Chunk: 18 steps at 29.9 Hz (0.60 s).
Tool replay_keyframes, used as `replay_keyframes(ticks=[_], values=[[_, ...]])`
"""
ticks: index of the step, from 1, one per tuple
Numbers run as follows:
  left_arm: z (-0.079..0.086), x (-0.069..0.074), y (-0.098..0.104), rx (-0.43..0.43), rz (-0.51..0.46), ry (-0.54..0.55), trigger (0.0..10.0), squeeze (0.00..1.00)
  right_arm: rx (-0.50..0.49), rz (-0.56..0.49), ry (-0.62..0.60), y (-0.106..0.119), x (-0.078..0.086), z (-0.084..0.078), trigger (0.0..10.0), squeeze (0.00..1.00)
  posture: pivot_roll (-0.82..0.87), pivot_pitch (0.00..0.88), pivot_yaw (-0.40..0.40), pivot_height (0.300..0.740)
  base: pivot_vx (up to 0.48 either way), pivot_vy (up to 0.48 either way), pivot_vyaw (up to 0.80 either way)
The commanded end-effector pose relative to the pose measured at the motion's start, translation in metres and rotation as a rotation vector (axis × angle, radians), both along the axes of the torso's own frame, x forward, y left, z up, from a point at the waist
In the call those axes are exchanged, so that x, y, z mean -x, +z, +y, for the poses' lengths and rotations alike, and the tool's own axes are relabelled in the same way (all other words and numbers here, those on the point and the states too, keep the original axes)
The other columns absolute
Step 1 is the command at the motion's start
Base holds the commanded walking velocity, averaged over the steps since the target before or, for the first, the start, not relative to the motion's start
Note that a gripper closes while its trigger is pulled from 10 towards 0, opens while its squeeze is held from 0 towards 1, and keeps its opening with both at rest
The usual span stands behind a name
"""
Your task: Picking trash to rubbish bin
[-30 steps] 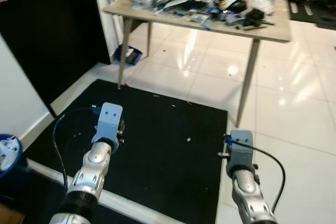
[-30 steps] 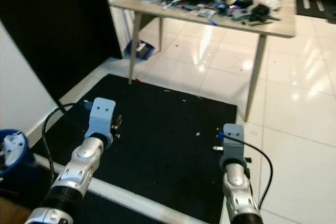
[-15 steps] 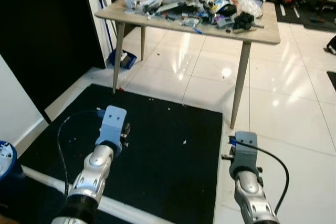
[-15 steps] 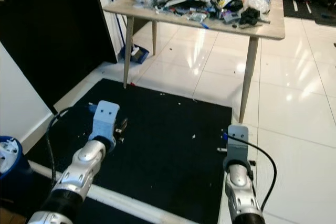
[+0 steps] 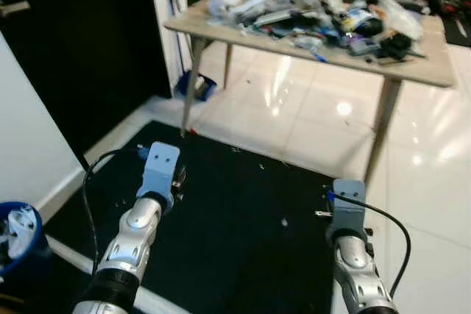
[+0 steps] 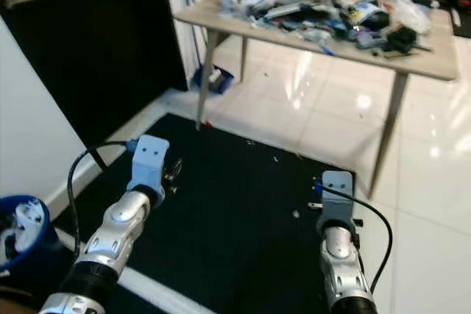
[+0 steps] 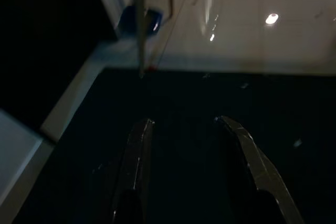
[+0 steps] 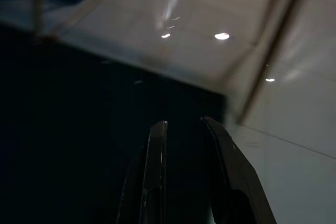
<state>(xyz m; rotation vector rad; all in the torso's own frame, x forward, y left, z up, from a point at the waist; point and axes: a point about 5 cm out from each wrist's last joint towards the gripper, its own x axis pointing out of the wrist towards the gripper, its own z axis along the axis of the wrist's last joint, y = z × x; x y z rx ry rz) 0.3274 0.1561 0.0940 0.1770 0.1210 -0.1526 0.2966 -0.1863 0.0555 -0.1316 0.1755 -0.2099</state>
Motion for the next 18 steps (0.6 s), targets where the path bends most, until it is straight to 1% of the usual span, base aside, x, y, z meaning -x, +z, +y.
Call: replay_keyframes(ticks=[1,7,14,18], values=[[-0.0024,0.0015,-0.0031,0.000,0.014,-0.015,10.0,0.00,0.009,0.029,-0.015,-0.0071,0.0065,-0.0070,10.0,0.00,-0.05,0.057,0.057,0.740,0.431,0.000,0.00],[-0.0030,0.0022,-0.0035,-0.001,0.013,-0.017,10.0,0.00,0.019,0.033,-0.015,-0.0073,0.0066,-0.0066,10.0,0.00,-0.05,0.054,0.058,0.740,0.433,0.000,0.00],[-0.0056,0.0036,-0.0048,0.003,0.016,-0.024,10.0,0.00,0.003,0.046,-0.039,-0.0085,0.0086,-0.0122,10.0,0.00,-0.06,0.053,0.058,0.740,0.431,0.000,0.00],[-0.0058,0.0040,-0.0048,-0.003,0.013,-0.029,10.0,0.00,-0.008,0.052,-0.042,-0.0090,0.0090,-0.0134,10.0,0.00,-0.06,0.051,0.058,0.740,0.425,0.000,-0.77]])
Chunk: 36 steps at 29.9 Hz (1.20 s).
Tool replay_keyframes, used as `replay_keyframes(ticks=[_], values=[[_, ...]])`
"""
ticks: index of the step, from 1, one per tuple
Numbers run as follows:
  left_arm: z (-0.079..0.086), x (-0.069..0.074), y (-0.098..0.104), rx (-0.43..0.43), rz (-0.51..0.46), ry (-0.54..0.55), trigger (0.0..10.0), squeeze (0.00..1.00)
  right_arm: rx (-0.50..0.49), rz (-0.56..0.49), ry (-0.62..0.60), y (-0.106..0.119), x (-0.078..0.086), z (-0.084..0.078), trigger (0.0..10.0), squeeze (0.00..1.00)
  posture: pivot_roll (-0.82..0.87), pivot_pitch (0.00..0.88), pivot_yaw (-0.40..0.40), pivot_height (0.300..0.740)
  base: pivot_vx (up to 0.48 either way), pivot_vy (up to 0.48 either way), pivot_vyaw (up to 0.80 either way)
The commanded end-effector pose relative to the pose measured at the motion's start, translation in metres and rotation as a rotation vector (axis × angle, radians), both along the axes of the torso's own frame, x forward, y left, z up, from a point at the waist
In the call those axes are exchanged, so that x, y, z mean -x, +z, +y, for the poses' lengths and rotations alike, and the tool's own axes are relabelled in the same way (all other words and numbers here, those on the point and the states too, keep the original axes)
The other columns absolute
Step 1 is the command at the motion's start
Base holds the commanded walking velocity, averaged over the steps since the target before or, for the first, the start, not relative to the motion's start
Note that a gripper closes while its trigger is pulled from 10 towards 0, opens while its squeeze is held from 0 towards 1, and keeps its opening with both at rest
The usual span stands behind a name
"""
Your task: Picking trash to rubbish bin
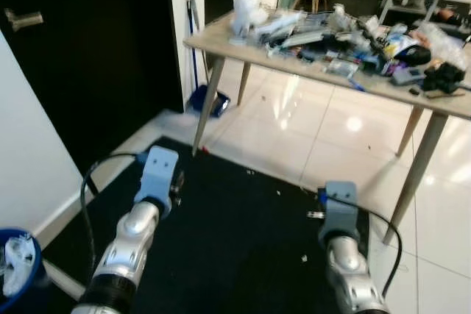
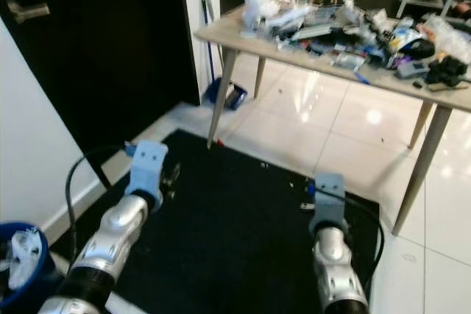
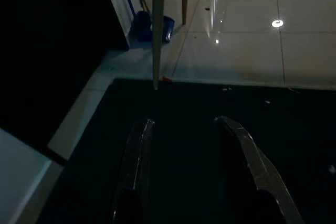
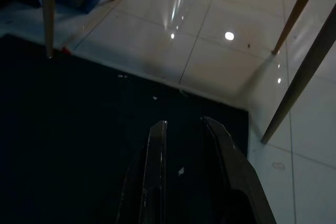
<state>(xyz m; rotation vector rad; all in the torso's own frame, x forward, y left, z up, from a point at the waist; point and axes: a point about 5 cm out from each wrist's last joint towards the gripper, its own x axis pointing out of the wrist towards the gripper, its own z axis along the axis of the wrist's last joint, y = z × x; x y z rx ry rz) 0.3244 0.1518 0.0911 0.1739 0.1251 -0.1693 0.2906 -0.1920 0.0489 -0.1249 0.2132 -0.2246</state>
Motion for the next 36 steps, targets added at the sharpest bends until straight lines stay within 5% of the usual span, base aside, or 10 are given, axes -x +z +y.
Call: replay_keyframes(ticks=[1,6,25,36], values=[[-0.001,0.001,-0.002,-0.007,0.007,-0.013,10.0,0.00,0.001,0.017,-0.024,-0.002,0.003,-0.008,10.0,0.00,-0.06,0.051,0.058,0.740,0.424,0.000,-0.80],[-0.002,0.001,-0.002,-0.008,0.007,-0.014,10.0,0.00,0.011,0.007,-0.023,-0.001,0.003,-0.009,10.0,0.00,-0.06,0.053,0.056,0.740,0.420,0.000,-0.80],[-0.002,0.000,-0.001,-0.005,0.003,-0.012,10.0,0.00,0.025,-0.024,-0.015,0.006,0.000,-0.009,10.0,0.00,-0.06,0.052,0.054,0.740,0.418,0.000,0.00],[-0.001,-0.003,0.003,-0.004,-0.008,-0.010,10.0,0.00,0.058,-0.215,0.056,0.041,-0.012,0.002,10.0,0.00,-0.06,0.052,0.056,0.740,0.417,0.000,0.00]])
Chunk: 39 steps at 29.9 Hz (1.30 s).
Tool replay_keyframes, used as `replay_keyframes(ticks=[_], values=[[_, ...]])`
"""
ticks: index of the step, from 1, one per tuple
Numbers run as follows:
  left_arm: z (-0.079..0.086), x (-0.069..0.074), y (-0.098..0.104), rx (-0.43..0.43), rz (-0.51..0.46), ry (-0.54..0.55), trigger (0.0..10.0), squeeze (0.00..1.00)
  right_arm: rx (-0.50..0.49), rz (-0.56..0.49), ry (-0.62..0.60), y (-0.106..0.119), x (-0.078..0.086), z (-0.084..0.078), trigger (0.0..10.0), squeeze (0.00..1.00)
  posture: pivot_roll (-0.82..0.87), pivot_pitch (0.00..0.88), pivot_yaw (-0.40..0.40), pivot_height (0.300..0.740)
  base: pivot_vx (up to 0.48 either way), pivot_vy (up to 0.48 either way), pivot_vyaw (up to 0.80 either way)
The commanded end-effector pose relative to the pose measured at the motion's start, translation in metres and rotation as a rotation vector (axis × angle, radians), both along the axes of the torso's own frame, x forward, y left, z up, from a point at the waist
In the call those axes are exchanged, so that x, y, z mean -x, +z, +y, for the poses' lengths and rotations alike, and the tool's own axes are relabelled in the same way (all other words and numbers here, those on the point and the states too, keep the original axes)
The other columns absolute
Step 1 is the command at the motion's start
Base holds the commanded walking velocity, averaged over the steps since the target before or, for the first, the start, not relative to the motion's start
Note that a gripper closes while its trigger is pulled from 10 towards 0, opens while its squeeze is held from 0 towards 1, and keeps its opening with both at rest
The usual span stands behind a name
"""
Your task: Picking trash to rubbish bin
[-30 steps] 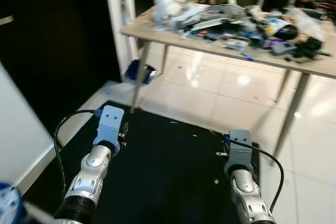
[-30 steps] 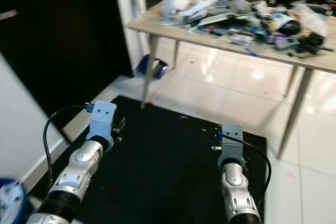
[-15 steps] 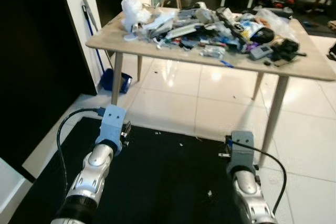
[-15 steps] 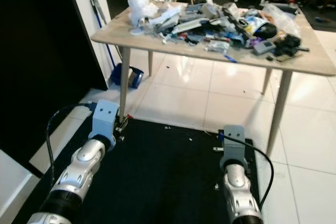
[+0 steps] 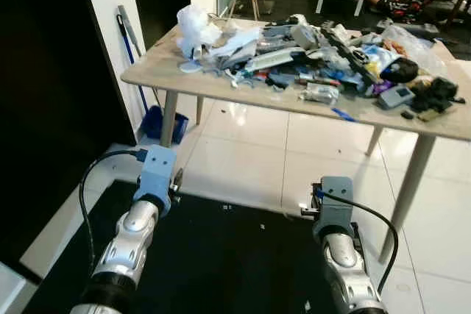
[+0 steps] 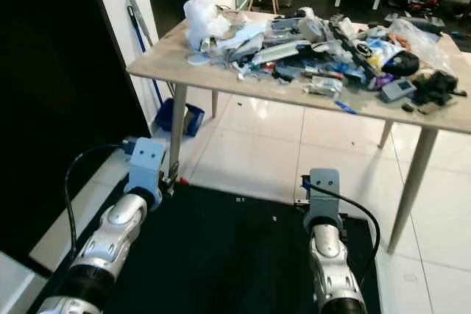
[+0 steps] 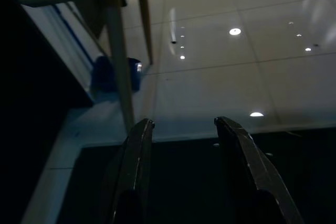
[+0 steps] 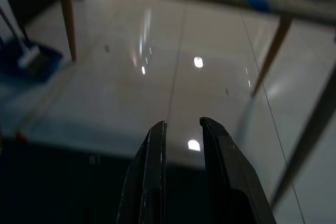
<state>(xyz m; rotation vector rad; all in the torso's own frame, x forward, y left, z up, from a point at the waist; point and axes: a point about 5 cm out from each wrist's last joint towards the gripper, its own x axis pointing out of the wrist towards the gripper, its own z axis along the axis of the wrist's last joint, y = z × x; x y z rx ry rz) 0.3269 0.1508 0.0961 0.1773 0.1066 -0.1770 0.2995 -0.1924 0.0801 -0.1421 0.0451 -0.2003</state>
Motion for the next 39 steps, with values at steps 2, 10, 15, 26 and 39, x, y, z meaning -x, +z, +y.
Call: replay_keyframes(ticks=[2,10,15,26,39], values=[[0.000,-0.001,0.001,0.000,0.003,-0.003,10.0,0.00,0.041,-0.088,0.029,0.018,-0.005,0.004,10.0,0.00,-0.06,0.052,0.056,0.740,0.416,0.000,0.00],[-0.003,-0.004,0.008,0.013,-0.024,-0.020,10.0,0.00,0.183,-0.175,0.188,0.041,-0.012,0.016,10.0,0.00,-0.06,0.054,0.061,0.740,0.416,0.000,0.00],[-0.005,-0.005,0.010,0.022,-0.031,-0.025,10.0,0.00,0.174,-0.196,0.187,0.047,-0.013,0.014,10.0,0.00,-0.07,0.059,0.059,0.740,0.415,0.000,0.00],[-0.012,-0.005,0.012,0.037,-0.038,-0.048,10.0,0.00,0.163,-0.162,0.126,0.046,-0.015,0.004,10.0,0.00,-0.07,0.071,0.058,0.740,0.414,0.000,-0.15],[-0.017,-0.006,0.017,0.047,-0.054,-0.081,10.0,0.00,0.186,-0.185,0.128,0.054,-0.017,0.003,10.0,0.00,-0.08,0.082,0.054,0.740,0.410,0.000,-0.18]])
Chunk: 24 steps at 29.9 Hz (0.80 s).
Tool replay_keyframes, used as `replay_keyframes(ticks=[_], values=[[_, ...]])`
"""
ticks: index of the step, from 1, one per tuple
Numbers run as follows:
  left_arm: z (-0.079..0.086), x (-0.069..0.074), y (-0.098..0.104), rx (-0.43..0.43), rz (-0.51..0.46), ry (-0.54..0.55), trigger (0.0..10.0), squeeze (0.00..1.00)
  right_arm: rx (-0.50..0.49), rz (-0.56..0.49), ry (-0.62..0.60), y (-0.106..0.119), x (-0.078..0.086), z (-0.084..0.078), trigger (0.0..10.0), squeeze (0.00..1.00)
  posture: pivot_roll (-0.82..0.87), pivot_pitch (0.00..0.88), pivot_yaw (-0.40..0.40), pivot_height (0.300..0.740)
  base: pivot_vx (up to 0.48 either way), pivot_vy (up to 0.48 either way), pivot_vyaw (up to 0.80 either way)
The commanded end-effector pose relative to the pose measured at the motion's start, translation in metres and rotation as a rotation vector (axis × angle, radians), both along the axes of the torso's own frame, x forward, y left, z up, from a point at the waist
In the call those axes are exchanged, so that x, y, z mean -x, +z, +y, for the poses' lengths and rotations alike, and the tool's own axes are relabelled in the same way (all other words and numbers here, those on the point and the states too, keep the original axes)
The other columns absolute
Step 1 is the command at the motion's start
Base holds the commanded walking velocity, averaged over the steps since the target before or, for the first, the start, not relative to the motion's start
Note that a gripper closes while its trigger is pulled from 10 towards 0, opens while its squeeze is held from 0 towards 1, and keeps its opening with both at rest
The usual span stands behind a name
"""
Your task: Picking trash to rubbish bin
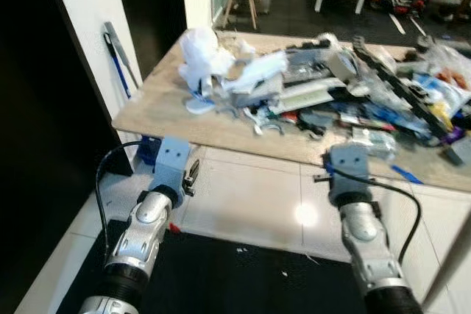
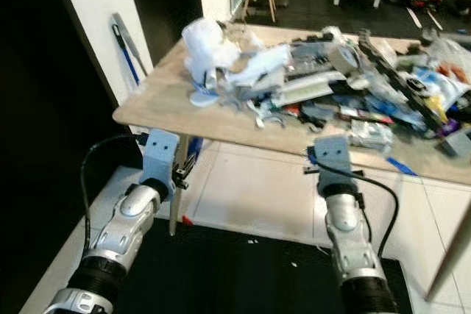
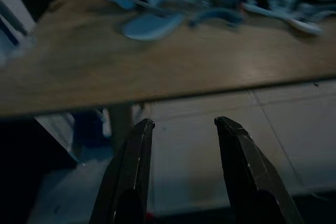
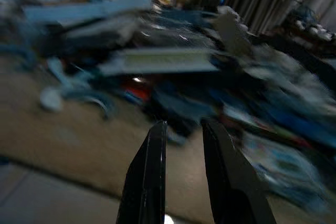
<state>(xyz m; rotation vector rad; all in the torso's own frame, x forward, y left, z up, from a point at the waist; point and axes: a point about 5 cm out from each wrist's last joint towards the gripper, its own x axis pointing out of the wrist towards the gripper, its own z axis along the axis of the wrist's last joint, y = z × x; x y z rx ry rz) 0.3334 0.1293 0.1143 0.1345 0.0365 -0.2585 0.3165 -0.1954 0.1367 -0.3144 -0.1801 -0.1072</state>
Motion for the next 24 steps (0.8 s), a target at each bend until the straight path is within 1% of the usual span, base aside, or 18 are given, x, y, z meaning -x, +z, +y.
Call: replay_keyframes(ticks=[1,14,17,19,24], values=[[0.004,0.001,-0.002,-0.006,0.005,0.004,10.0,0.00,-0.003,0.016,0.016,-0.003,0.000,0.006,10.0,0.00,-0.08,0.082,0.054,0.740,0.412,0.000,0.00],[0.002,0.002,0.003,0.002,-0.014,-0.028,10.0,0.00,-0.023,0.034,0.004,-0.009,0.005,0.010,10.0,0.00,-0.08,0.081,0.053,0.740,0.405,0.000,0.00],[0.000,0.003,0.006,0.036,-0.030,-0.057,10.0,0.00,-0.043,0.049,0.009,-0.013,0.009,0.013,10.0,0.00,-0.08,0.084,0.052,0.740,0.329,0.000,0.00],[-0.003,0.005,0.008,0.053,-0.045,-0.080,10.0,0.00,-0.041,0.048,0.019,-0.014,0.011,0.016,10.0,0.00,-0.08,0.084,0.053,0.740,0.000,0.000,0.00],[-0.005,0.006,0.010,0.059,-0.062,-0.105,10.0,0.00,-0.049,0.051,0.037,-0.015,0.013,0.021,10.0,0.00,-0.08,0.082,0.055,0.740,0.000,0.000,0.00]])
